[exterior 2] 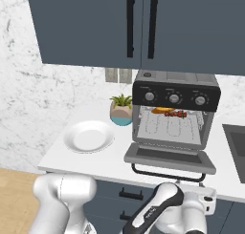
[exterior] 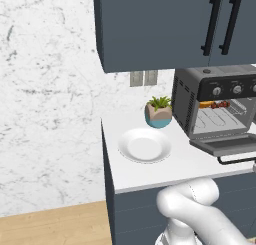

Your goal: Pick up the kebab skewer and baguette bread, and place them inside the toaster oven. Close the toaster oven door and start by setting the timer.

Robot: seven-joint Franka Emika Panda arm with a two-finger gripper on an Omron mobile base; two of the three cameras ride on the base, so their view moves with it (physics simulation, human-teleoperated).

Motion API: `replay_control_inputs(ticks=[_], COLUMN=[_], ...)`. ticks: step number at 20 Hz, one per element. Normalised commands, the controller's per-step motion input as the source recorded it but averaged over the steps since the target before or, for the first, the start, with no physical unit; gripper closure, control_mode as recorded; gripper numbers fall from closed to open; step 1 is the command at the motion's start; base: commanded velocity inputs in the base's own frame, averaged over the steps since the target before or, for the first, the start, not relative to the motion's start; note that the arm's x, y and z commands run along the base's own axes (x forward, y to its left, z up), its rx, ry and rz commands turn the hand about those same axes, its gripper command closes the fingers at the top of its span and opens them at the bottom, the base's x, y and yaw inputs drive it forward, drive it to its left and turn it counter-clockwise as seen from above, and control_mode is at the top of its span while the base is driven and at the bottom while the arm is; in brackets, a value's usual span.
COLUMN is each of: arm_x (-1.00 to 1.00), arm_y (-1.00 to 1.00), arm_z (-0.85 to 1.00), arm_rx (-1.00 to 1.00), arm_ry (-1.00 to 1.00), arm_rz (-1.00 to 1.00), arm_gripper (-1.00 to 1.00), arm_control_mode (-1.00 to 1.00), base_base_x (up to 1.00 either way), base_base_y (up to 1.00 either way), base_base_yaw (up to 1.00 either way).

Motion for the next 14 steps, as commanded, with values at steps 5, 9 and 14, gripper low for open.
replay_control_inputs(ticks=[5,9,14], arm_x=[0.00,0.00,-0.19], arm_y=[0.00,0.00,0.00], arm_z=[0.24,0.23,0.07], arm_rx=[0.00,0.00,0.00], arm_ry=[0.00,0.00,0.00], arm_rz=[0.00,0.00,0.00], arm_gripper=[-1.00,-1.00,-1.00], arm_control_mode=[-1.00,-1.00,-1.00], base_base_x=[0.00,0.00,0.00], base_base_y=[0.00,0.00,0.00], base_base_yaw=[0.00,0.00,0.00])
